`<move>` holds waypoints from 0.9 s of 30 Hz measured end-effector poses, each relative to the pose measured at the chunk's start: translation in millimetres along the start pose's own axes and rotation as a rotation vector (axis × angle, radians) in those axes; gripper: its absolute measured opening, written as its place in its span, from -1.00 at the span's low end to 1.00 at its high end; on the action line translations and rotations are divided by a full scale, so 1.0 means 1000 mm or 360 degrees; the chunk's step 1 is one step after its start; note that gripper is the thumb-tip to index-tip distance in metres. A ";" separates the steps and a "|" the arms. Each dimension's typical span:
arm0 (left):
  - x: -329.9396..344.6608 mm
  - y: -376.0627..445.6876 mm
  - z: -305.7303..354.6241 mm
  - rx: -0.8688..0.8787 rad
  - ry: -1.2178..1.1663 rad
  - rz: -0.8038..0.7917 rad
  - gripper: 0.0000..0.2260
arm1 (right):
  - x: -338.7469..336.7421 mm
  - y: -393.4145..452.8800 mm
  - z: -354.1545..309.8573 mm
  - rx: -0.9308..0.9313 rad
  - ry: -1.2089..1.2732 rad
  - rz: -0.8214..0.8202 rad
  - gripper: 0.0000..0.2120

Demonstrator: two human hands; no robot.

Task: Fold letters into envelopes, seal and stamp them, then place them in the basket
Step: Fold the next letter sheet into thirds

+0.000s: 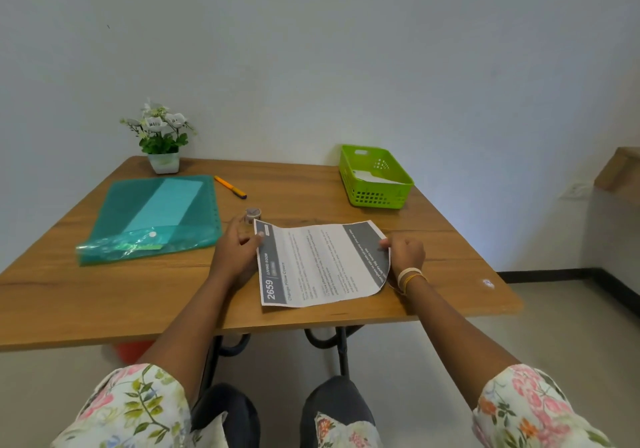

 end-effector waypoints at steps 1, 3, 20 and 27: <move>0.001 0.000 -0.003 0.0009 0.0029 -0.0026 -0.63 | -0.002 0.003 0.002 0.0020 0.0012 -0.0005 -0.81; 0.000 0.002 -0.009 0.0048 0.0192 -0.0100 -0.79 | -0.004 0.010 0.003 0.0102 0.0016 -0.0091 -0.88; 0.008 -0.003 -0.010 0.0259 0.1145 -0.0452 -0.63 | 0.062 -0.042 -0.024 -0.0774 -0.2414 -0.0330 -0.63; 0.011 -0.005 -0.002 0.0289 0.1175 -0.0447 -0.62 | 0.116 -0.105 0.016 -0.1050 -0.1848 -0.0699 -0.43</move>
Point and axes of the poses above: each hand's wrist, its own y-axis towards the middle knuckle, its own x-axis out of the palm, z = x × y, the point moved 1 cm from there along y, towards the middle knuckle, and after that the axes turned 9 degrees about x, right-handed, at the moved point
